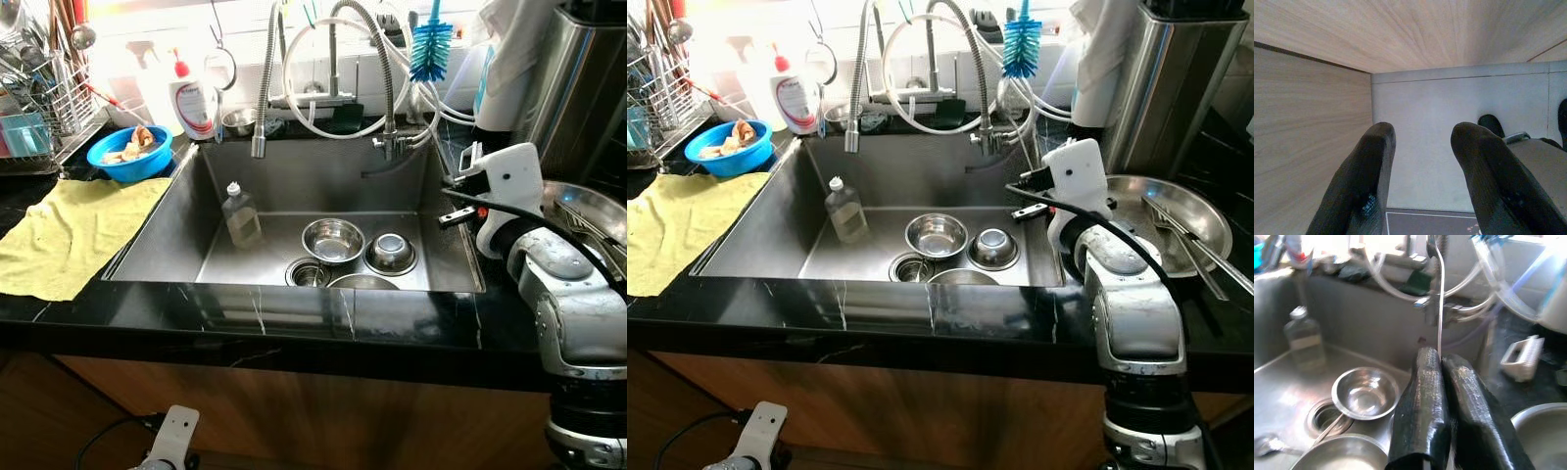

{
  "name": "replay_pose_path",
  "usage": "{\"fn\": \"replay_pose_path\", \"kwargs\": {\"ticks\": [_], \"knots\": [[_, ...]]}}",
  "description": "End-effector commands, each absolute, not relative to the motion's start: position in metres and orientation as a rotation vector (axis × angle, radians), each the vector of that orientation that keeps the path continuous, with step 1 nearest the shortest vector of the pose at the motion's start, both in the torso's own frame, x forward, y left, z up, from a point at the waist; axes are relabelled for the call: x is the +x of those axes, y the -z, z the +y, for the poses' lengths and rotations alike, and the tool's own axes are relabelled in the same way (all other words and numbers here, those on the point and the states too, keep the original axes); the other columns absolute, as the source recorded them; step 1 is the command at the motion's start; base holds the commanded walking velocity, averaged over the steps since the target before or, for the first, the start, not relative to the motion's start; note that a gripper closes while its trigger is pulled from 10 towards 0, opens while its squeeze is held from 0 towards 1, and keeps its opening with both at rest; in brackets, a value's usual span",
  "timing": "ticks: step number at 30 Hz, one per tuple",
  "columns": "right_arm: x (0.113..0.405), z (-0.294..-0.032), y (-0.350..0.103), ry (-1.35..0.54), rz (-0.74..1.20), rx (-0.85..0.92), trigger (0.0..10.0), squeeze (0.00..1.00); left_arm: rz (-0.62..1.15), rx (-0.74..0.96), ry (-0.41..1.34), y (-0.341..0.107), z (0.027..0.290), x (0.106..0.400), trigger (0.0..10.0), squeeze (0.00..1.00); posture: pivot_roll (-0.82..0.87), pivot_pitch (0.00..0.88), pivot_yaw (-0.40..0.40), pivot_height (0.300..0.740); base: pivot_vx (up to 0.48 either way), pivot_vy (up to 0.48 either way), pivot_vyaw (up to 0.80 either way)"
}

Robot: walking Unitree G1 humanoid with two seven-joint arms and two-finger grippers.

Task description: Kitchen organization

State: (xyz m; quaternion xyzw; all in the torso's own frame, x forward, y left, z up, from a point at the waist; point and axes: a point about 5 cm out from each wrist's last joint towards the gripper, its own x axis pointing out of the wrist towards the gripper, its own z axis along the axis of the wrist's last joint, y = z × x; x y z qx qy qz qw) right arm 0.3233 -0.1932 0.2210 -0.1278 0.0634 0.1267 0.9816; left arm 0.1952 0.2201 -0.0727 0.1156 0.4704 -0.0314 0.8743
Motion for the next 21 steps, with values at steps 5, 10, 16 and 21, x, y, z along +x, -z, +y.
{"fn": "replay_pose_path", "kwargs": {"ticks": [5, 10, 16, 21], "knots": [[0.325, -0.189, -0.205, -0.35, 0.22, -0.239, 10.0, 0.0, 0.992, 0.245, 0.043, 0.072, 0.226, 0.194, 10.0, 0.0, -0.21, 0.0, 0.098, 0.74, 0.0, 0.0, 0.0], [0.324, -0.193, -0.192, -0.359, 0.27, -0.213, 10.0, 0.0, 0.994, 0.244, 0.043, 0.072, 0.226, 0.194, 10.0, 0.0, -0.21, 0.0, 0.097, 0.74, 0.0, 0.0, 0.0], [0.325, -0.198, -0.186, -0.36, 0.309, -0.188, 10.0, 0.0, 0.994, 0.243, 0.043, 0.072, 0.226, 0.194, 10.0, 0.0, -0.21, 0.0, 0.098, 0.74, 0.0, 0.0, 0.0], [0.324, -0.194, -0.187, -0.395, 0.296, -0.183, 10.0, 0.0, 0.993, 0.242, 0.041, 0.072, 0.227, 0.194, 10.0, 0.0, -0.21, 0.0, 0.099, 0.74, 0.0, 0.0, 0.0]]}}
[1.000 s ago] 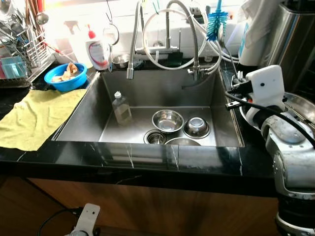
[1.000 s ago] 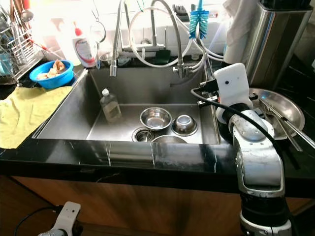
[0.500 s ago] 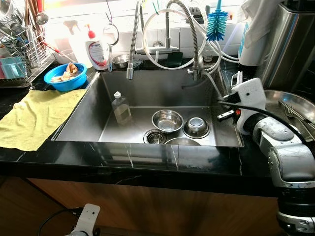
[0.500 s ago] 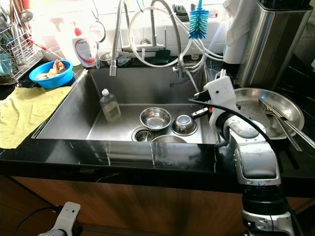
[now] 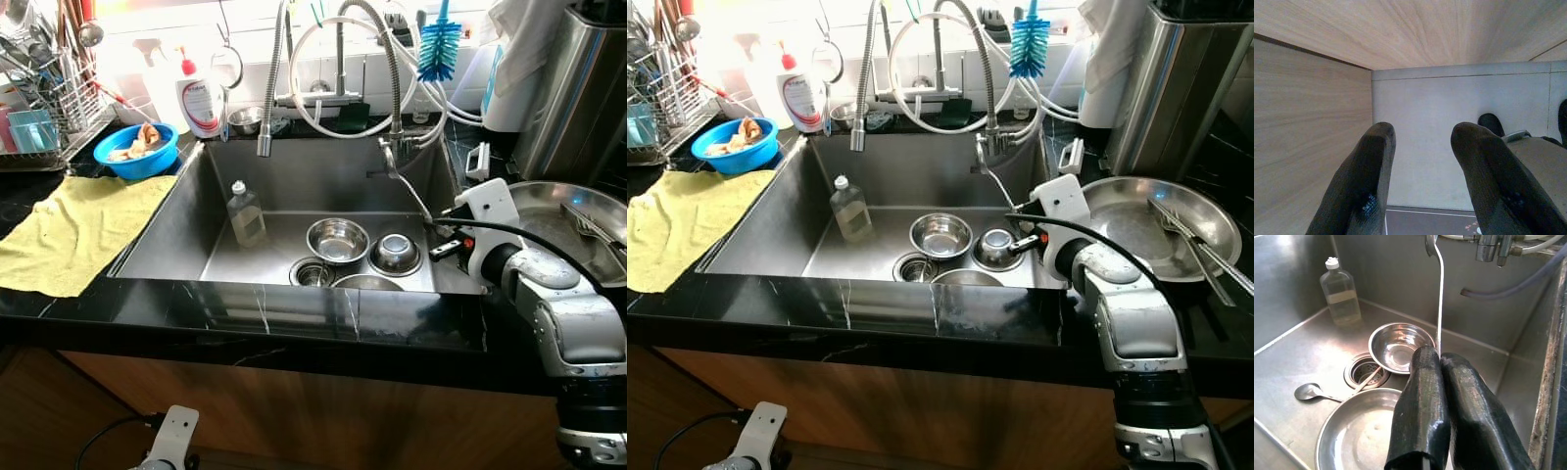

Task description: Kitchen organization

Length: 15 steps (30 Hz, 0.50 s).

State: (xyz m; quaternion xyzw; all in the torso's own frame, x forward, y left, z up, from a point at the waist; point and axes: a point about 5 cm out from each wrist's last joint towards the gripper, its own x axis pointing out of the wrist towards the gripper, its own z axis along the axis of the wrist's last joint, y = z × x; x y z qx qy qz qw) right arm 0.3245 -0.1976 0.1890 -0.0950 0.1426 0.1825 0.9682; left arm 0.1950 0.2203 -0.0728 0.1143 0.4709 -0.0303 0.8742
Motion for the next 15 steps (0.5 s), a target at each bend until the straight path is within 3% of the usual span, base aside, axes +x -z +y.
{"fn": "replay_pose_path", "kwargs": {"ticks": [1, 6, 15], "knots": [[0.324, -0.194, -0.187, -0.396, 0.296, -0.184, 10.0, 0.0, 0.993, 0.242, 0.041, 0.072, 0.227, 0.194, 10.0, 0.0, -0.21, 0.0, 0.1, 0.74, 0.0, 0.0, 0.0], [0.326, -0.197, -0.201, -0.362, 0.23, -0.211, 10.0, 0.0, 0.991, 0.24, 0.036, 0.072, 0.227, 0.194, 10.0, 0.0, -0.21, 0.0, 0.1, 0.74, 0.0, 0.0, 0.0], [0.32, -0.188, -0.195, -0.487, 0.249, -0.246, 10.0, 0.0, 0.989, 0.239, 0.036, 0.072, 0.227, 0.194, 10.0, 0.0, -0.21, 0.0, 0.098, 0.74, 0.0, 0.0, 0.0]]}}
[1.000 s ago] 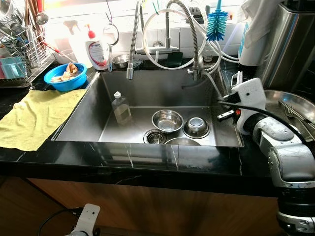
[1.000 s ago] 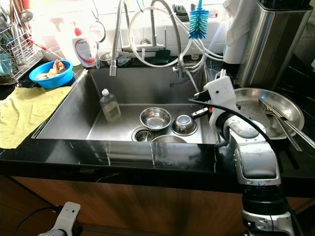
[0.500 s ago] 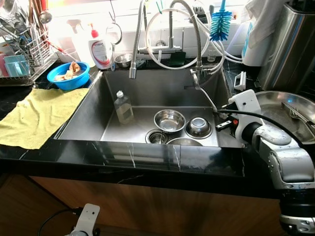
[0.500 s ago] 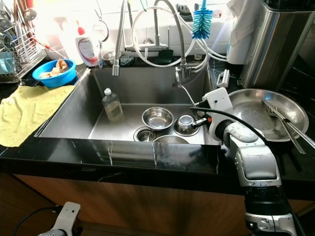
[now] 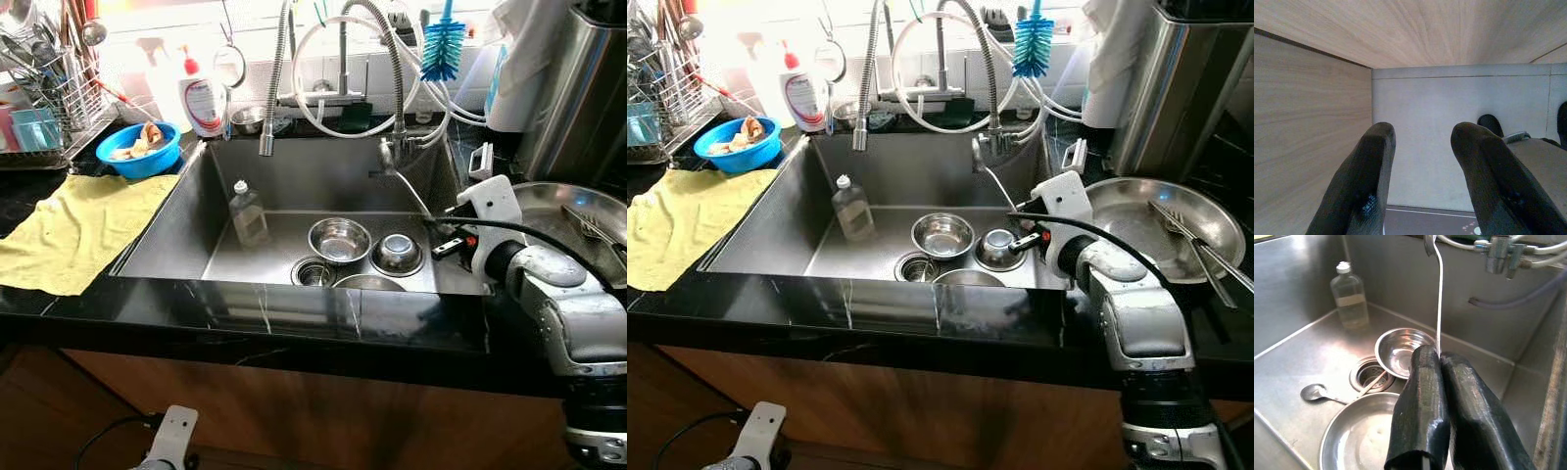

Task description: Kitchen organization

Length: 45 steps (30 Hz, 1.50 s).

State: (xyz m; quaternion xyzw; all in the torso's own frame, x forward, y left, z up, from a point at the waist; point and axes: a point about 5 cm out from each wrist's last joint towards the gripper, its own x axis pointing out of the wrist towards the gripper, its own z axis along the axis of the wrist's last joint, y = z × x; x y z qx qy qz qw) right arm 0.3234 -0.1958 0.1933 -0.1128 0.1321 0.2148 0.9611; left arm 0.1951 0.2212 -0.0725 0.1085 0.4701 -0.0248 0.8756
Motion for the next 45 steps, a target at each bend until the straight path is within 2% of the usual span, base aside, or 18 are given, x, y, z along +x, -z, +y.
{"fn": "replay_pose_path", "kwargs": {"ticks": [1, 18, 19, 20, 23, 24, 25, 43, 44, 45], "knots": [[0.319, -0.187, -0.194, -0.504, 0.25, -0.248, 10.0, 0.0, 0.989, 0.239, 0.036, 0.072, 0.227, 0.194, 10.0, 0.0, -0.21, 0.0, 0.098, 0.74, 0.0, 0.0, 0.0], [0.314, -0.189, -0.188, -0.555, 0.28, -0.274, 10.0, 0.0, 0.992, 0.24, 0.036, 0.072, 0.227, 0.193, 10.0, 0.0, -0.21, 0.0, 0.099, 0.74, 0.0, 0.0, 0.0], [0.314, -0.189, -0.188, -0.556, 0.281, -0.275, 10.0, 0.36, 0.992, 0.24, 0.037, 0.072, 0.227, 0.193, 10.0, 0.0, -0.21, 0.0, 0.099, 0.74, 0.0, 0.0, 0.0], [0.314, -0.189, -0.188, -0.556, 0.282, -0.277, 10.0, 0.41, 0.992, 0.24, 0.037, 0.072, 0.227, 0.193, 10.0, 0.0, -0.21, 0.0, 0.099, 0.74, 0.0, 0.0, 0.0], [0.314, -0.19, -0.188, -0.55, 0.286, -0.28, 10.0, 0.42, 0.992, 0.241, 0.038, 0.072, 0.227, 0.194, 10.0, 0.0, -0.21, 0.0, 0.099, 0.74, 0.0, 0.0, 0.0], [0.314, -0.19, -0.188, -0.55, 0.286, -0.281, 10.0, 0.6, 0.992, 0.241, 0.038, 0.072, 0.227, 0.194, 10.0, 0.0, -0.21, 0.0, 0.099, 0.74, 0.0, 0.0, 0.0], [0.314, -0.19, -0.187, -0.55, 0.287, -0.281, 10.0, 0.65, 0.992, 0.241, 0.038, 0.072, 0.227, 0.193, 10.0, 0.0, -0.21, 0.0, 0.098, 0.74, 0.0, 0.0, 0.0], [0.317, -0.192, -0.184, -0.515, 0.286, -0.28, 10.0, 0.65, 0.983, 0.245, 0.036, 0.07, 0.227, 0.197, 10.0, 0.0, -0.18, 0.0, 0.104, 0.74, 0.0, 0.0, 0.0], [0.317, -0.193, -0.185, -0.508, 0.281, -0.291, 10.0, 0.6, 0.983, 0.244, 0.035, 0.07, 0.227, 0.197, 10.0, 0.0, -0.18, 0.0, 0.099, 0.74, 0.0, 0.0, 0.0], [0.318, -0.195, -0.187, -0.494, 0.275, -0.298, 10.0, 0.41, 0.983, 0.243, 0.034, 0.071, 0.227, 0.197, 10.0, 0.0, -0.18, 0.0, 0.095, 0.74, 0.0, 0.0, 0.0]]}}
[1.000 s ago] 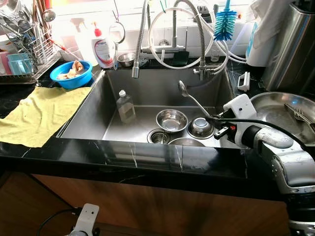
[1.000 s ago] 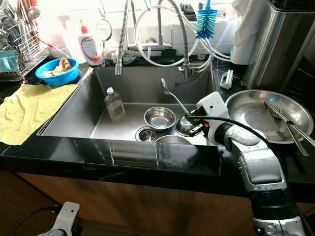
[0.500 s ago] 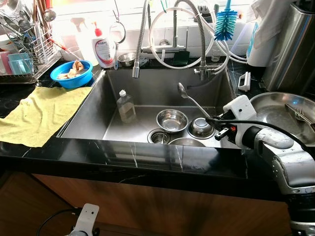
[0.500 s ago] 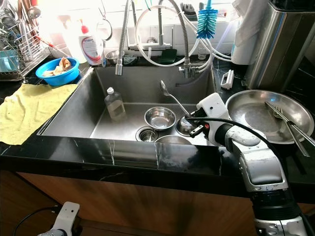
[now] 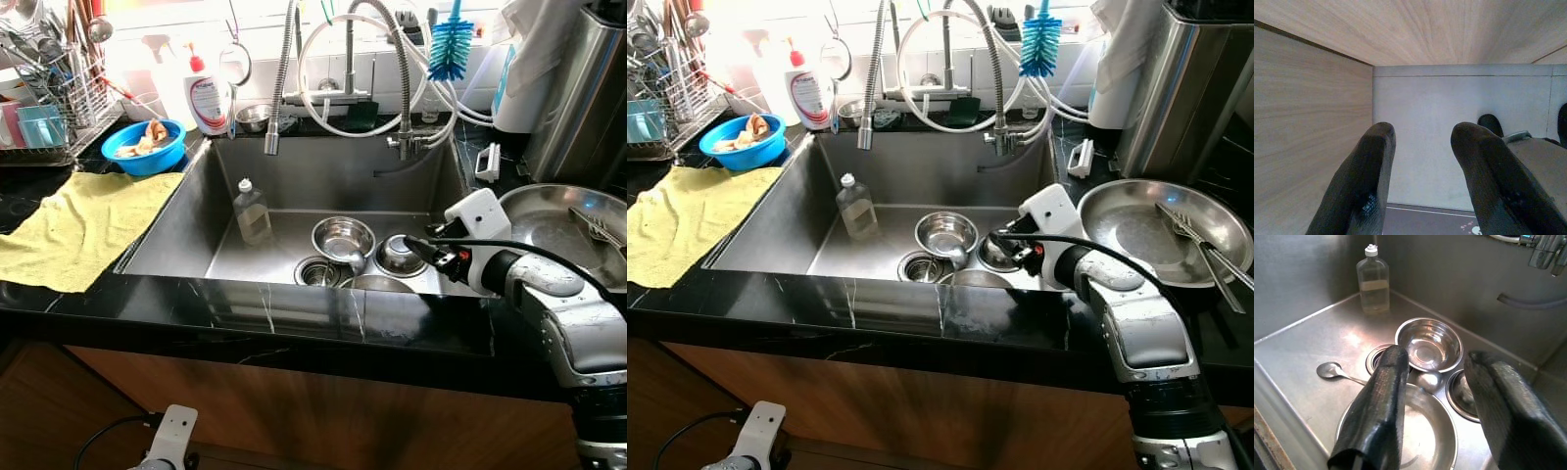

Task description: Kitchen organization

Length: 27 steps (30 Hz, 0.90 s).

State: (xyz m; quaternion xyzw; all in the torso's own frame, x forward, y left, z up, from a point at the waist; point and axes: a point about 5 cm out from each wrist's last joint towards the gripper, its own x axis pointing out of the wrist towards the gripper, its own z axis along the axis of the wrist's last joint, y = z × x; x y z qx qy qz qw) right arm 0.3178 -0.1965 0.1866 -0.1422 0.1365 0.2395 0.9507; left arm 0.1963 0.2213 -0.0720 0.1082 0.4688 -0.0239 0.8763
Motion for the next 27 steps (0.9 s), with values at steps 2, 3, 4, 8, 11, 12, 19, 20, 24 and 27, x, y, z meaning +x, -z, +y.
{"fn": "replay_pose_path", "kwargs": {"ticks": [2, 3, 4, 8, 11, 12, 19, 20, 24, 27], "knots": [[0.323, -0.201, -0.192, -0.415, 0.243, -0.355, 10.0, 0.0, 0.984, 0.238, 0.032, 0.071, 0.226, 0.196, 10.0, 0.0, -0.19, 0.0, 0.088, 0.74, 0.0, 0.0, 0.0], [0.325, -0.202, -0.198, -0.382, 0.211, -0.365, 10.0, 0.0, 0.985, 0.237, 0.032, 0.072, 0.225, 0.195, 10.0, 0.0, -0.19, 0.0, 0.087, 0.74, 0.0, 0.0, 0.0], [0.326, -0.203, -0.208, -0.34, 0.155, -0.369, 10.0, 0.0, 0.987, 0.236, 0.032, 0.072, 0.225, 0.195, 10.0, 0.0, -0.2, 0.0, 0.087, 0.74, 0.0, 0.0, 0.0], [0.324, -0.206, -0.233, -0.224, -0.002, -0.416, 10.0, 0.0, 0.992, 0.236, 0.036, 0.073, 0.225, 0.193, 10.0, 0.0, -0.21, 0.0, 0.092, 0.74, 0.0, 0.0, 0.0], [0.314, -0.211, -0.255, -0.089, -0.15, -0.412, 10.0, 0.0, 0.995, 0.24, 0.04, 0.073, 0.225, 0.192, 10.0, 0.0, -0.21, 0.0, 0.094, 0.74, 0.0, 0.0, 0.0], [0.31, -0.212, -0.257, -0.054, -0.17, -0.432, 10.0, 0.0, 0.994, 0.24, 0.041, 0.073, 0.225, 0.192, 10.0, 0.0, -0.21, 0.0, 0.094, 0.74, 0.0, 0.0, 0.0], [0.28, -0.219, -0.257, 0.1, -0.241, -0.464, 10.0, 0.0, 0.989, 0.249, 0.05, 0.072, 0.224, 0.195, 10.0, 0.0, -0.22, 0.0, 0.103, 0.74, 0.0, 0.0, 0.0], [0.271, -0.225, -0.254, 0.166, -0.254, -0.465, 10.0, 0.0, 0.99, 0.252, 0.054, 0.072, 0.224, 0.195, 10.0, 0.0, -0.23, 0.0, 0.103, 0.74, 0.0, 0.0, 0.0], [0.249, -0.233, -0.243, 0.296, -0.254, -0.418, 10.0, 0.0, 0.99, 0.255, 0.058, 0.072, 0.224, 0.195, 10.0, 0.0, -0.23, 0.0, 0.104, 0.74, 0.0, 0.0, 0.0], [0.232, -0.232, -0.233, 0.325, -0.246, -0.47, 10.0, 0.0, 0.991, 0.257, 0.065, 0.073, 0.223, 0.195, 10.0, 0.0, -0.23, 0.0, 0.106, 0.74, 0.0, 0.0, 0.0]]}}
